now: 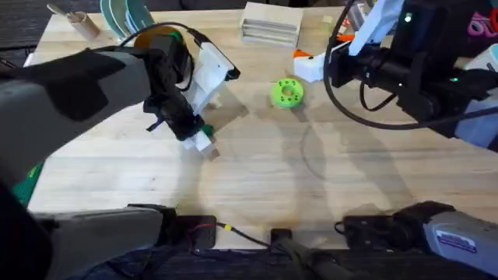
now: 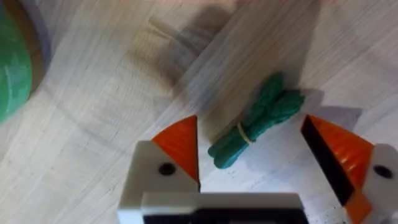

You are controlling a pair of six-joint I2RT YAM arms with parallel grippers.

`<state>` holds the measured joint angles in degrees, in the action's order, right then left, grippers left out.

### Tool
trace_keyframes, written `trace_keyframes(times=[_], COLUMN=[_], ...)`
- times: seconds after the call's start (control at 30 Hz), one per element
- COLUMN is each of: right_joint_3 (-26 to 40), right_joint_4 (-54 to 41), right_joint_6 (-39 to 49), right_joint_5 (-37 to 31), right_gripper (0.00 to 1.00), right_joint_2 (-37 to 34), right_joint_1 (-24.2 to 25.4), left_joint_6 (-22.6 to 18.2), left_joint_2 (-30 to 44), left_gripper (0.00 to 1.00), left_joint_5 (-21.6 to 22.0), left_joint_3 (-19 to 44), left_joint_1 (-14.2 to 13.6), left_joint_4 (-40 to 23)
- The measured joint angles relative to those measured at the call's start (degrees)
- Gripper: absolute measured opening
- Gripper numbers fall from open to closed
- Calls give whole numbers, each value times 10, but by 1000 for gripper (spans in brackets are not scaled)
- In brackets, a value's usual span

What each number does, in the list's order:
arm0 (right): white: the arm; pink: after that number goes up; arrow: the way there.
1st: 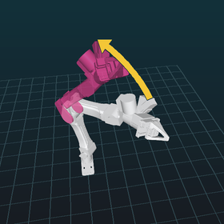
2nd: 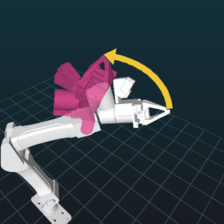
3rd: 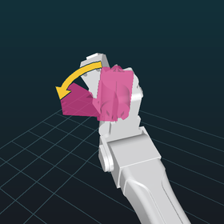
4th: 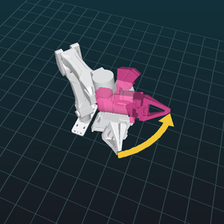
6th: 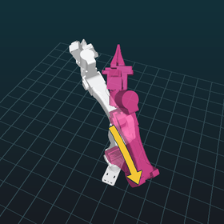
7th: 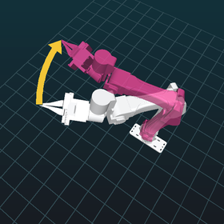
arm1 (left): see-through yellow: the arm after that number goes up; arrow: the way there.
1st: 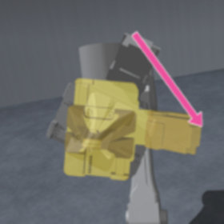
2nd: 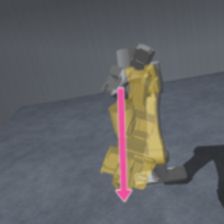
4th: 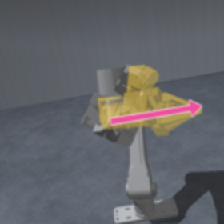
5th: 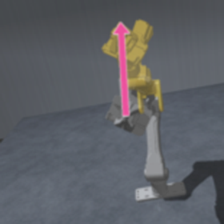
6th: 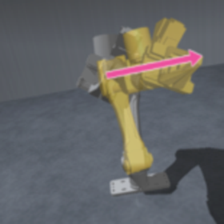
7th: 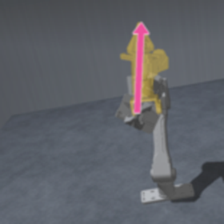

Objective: Pick up the gripper from the table and insert it into the empty holder that is missing its gripper. Then pick up a screw, insert it into the mounting hole, and use the screwdriver to tighten it. Finally, clean up the table by picking up the vegetable and placing it into the bucket.

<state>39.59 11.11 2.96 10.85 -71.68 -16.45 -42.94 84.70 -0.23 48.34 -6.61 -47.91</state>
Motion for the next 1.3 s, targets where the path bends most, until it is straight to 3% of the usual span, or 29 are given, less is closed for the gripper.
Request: trace_keyframes(times=[0.1, 0.13, 0.2, 0.23, 0.33, 0.67, 0.97, 1.1, 1.3], right_joint_3=[0, 0, 0, 0, 0, 0, 0, 0, 0], right_joint_4=[0, 0, 0, 0, 0, 0, 0, 0, 0], right_joint_6=[0, 0, 0, 0, 0, 0, 0, 0, 0], right_joint_5=[0, 0, 0, 0, 0, 0, 0, 0, 0], right_gripper=[992, 994, 994, 994, 994, 993, 994, 994, 994], right_joint_2=[0, 0, 0, 0, 0, 0, 0, 0, 0], right_joint_1=[0, 0, 0, 0, 0, 0, 0, 0, 0], left_joint_6=[-2, -3, -8, -7, -8, -8, -5, 19, 107], left_joint_2=[7, 7, 7, 7, 7, -8, -78, -82, -81], left_gripper=[995, 664, 430, 221, 24, 20, 20, 20, 20], left_joint_5=[-2, -5, -4, -5, -6, -6, -6, -7, -6], left_joint_3=[1, 1, 1, 1, 2, 4, 100, 134, 143], left_joint_1=[0, 0, 0, 0, 0, 0, 4, 29, 98], left_joint_4=[-1, -5, -3, -3, -3, -5, 27, 81, 183])
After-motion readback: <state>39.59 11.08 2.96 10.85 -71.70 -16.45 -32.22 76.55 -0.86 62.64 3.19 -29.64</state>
